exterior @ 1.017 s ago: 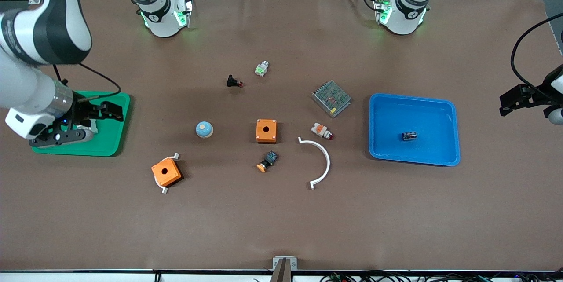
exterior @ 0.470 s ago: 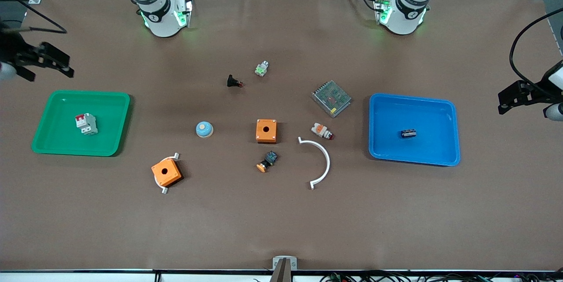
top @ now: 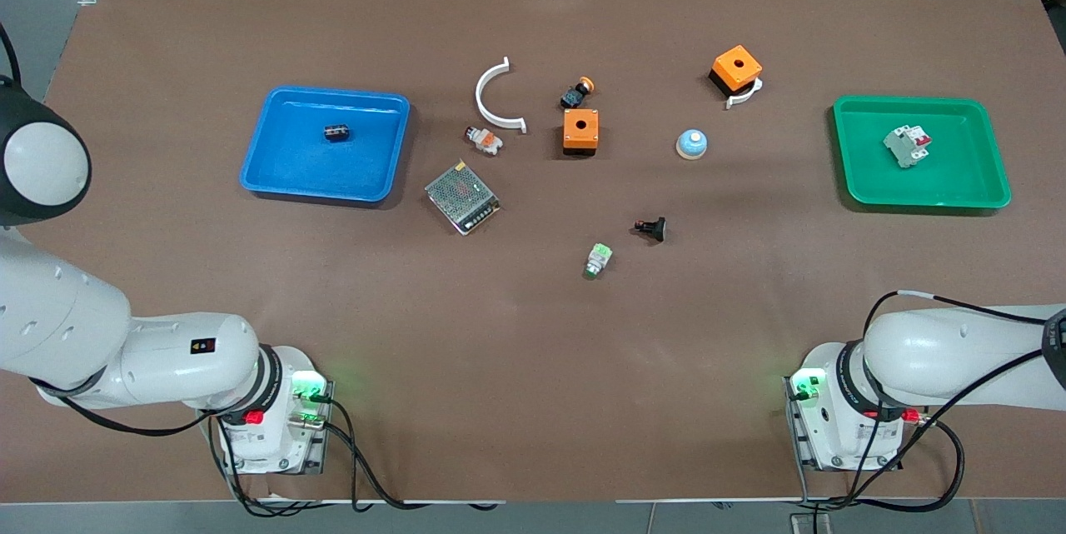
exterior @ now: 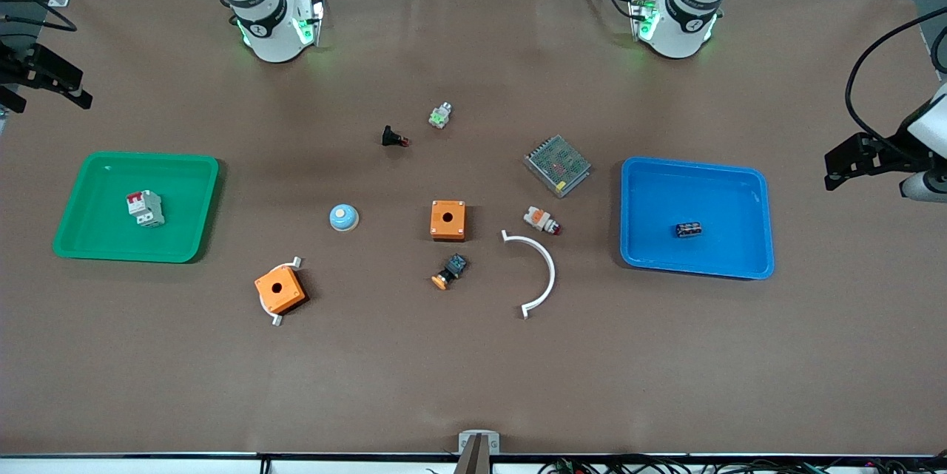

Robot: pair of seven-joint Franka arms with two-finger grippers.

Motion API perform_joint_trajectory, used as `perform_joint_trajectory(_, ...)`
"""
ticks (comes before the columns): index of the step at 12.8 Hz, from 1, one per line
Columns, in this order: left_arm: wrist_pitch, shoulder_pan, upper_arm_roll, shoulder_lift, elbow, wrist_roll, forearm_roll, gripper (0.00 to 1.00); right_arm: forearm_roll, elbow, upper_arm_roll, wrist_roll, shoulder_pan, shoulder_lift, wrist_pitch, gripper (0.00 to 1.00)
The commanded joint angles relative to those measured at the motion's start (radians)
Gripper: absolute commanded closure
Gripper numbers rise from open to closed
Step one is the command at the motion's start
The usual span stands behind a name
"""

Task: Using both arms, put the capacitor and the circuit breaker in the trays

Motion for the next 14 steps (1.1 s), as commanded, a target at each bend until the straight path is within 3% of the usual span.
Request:
perform_joint_trajectory(1, -0.022, -0.083, 0.106, -0.035, 0.003, -0.002, -0.067, 0.00, 0.016, -0.040, 0.008, -0.008, -0.012, -0.036, 0.004, 0.00)
perform_joint_trajectory(14, -0.025, -0.089, 0.106, -0.040, 0.036, -0.043, -0.084, 0.00, 0.037, -0.036, 0.006, -0.056, -0.013, -0.047, -0.016, 0.00)
